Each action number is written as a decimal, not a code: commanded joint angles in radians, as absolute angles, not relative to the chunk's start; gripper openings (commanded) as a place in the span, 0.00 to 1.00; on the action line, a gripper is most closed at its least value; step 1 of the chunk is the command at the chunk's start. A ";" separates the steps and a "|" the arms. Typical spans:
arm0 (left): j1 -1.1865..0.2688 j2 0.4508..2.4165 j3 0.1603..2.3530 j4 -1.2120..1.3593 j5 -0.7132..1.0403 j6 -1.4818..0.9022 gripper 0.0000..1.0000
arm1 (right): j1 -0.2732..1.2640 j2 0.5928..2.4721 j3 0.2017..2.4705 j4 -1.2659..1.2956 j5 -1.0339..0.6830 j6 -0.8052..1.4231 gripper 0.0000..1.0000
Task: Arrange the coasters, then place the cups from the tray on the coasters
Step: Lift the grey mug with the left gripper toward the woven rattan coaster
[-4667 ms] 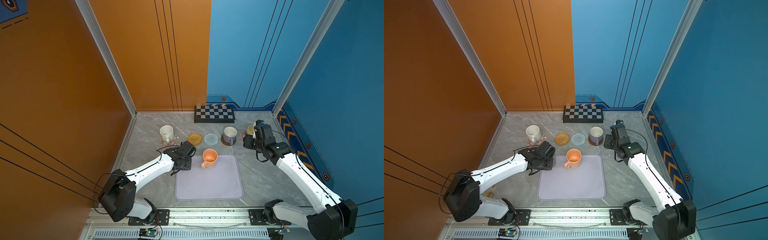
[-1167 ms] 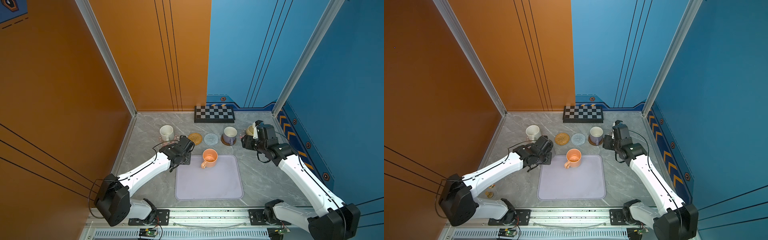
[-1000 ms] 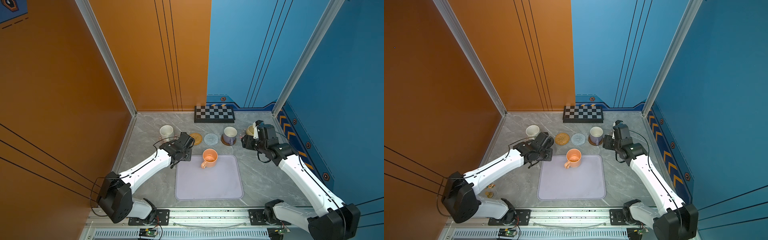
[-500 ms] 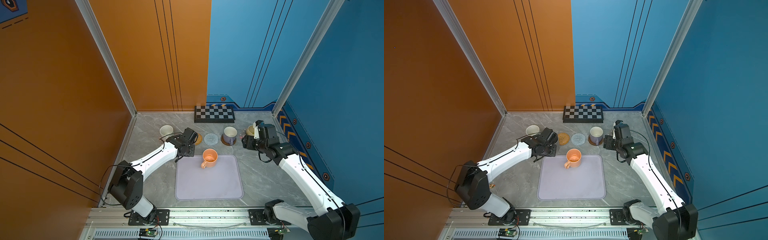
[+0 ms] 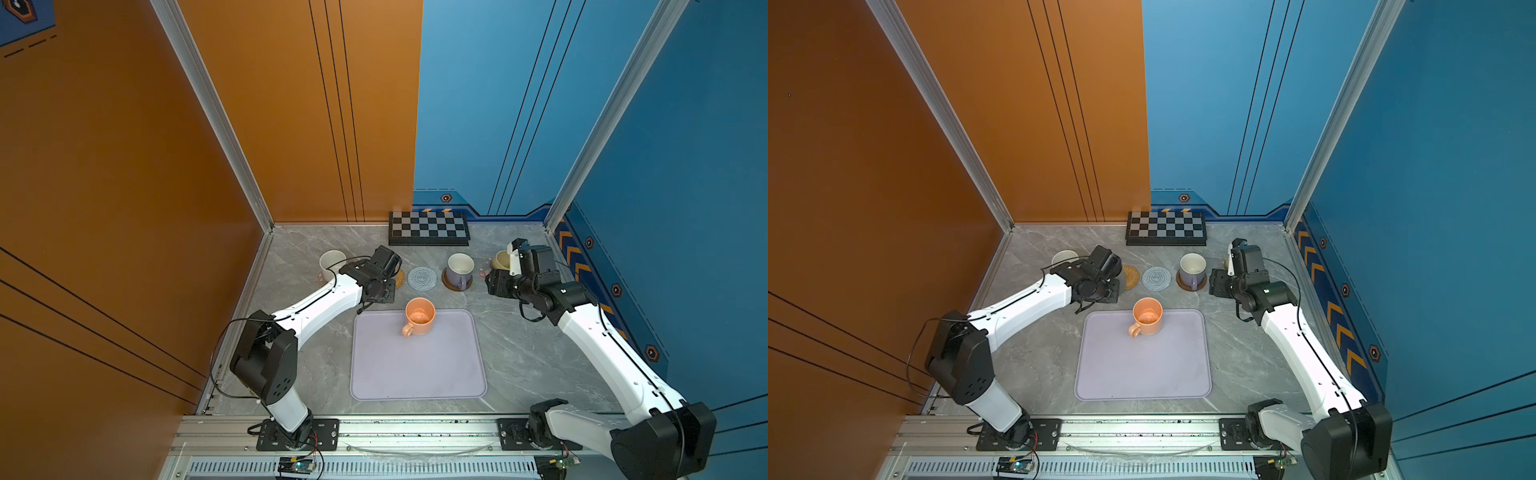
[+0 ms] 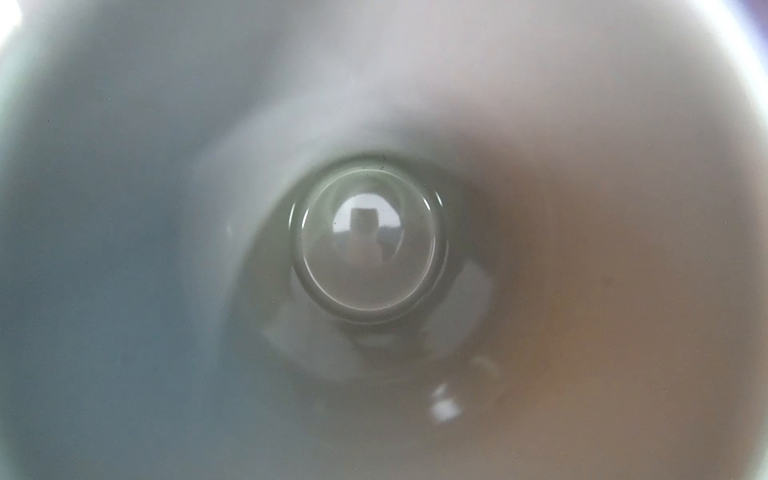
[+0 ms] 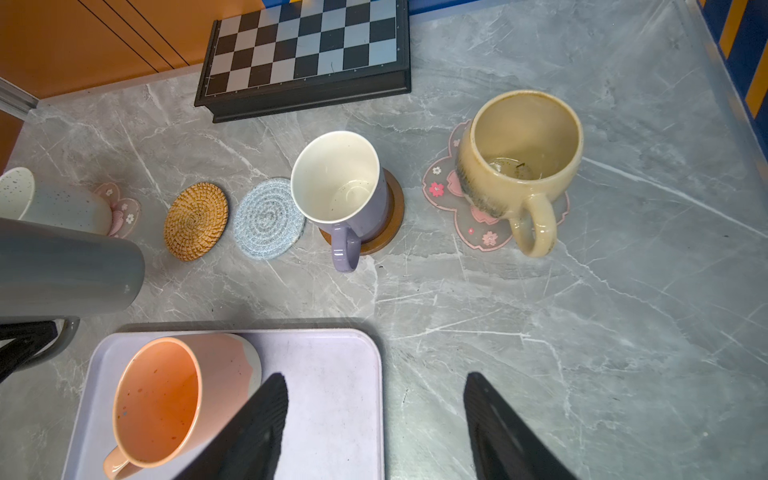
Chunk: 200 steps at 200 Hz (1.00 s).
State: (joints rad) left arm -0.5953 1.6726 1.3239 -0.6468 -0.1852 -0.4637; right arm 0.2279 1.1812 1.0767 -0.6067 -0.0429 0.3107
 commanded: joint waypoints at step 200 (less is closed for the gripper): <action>-0.588 1.885 1.589 -0.597 -0.219 -0.464 0.00 | 0.163 1.290 1.183 -0.648 -0.073 0.345 0.69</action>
State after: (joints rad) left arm -0.5957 1.8790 1.5196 -0.6476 -0.1829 -0.4908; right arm 0.1699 1.2682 1.1412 -0.6365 -0.0757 0.2962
